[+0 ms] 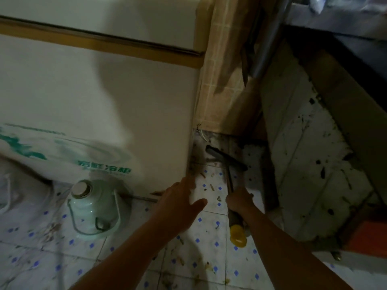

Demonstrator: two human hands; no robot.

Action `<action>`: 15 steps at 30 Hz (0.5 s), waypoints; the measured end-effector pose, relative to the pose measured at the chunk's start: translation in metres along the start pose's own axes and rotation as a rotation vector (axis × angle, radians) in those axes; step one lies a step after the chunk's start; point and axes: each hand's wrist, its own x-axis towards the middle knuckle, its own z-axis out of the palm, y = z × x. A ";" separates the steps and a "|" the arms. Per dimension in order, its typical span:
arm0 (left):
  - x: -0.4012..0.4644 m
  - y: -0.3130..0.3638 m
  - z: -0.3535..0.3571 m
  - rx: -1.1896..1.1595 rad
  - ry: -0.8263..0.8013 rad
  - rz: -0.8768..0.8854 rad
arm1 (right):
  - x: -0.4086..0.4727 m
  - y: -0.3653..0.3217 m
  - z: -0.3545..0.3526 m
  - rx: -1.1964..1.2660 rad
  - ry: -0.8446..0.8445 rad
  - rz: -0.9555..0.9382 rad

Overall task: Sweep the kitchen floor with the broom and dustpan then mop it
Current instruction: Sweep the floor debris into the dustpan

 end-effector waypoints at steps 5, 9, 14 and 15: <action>-0.034 0.006 -0.015 -0.004 -0.020 -0.040 | -0.055 0.014 -0.007 -0.035 -0.051 0.027; -0.067 0.012 -0.038 0.007 -0.049 -0.056 | -0.109 0.027 -0.009 -0.030 -0.136 0.044; -0.095 0.022 -0.069 -0.005 -0.079 -0.060 | -0.161 0.032 -0.015 0.017 -0.198 0.089; -0.098 0.024 -0.075 -0.006 -0.079 -0.060 | -0.168 0.031 -0.020 0.044 -0.202 0.095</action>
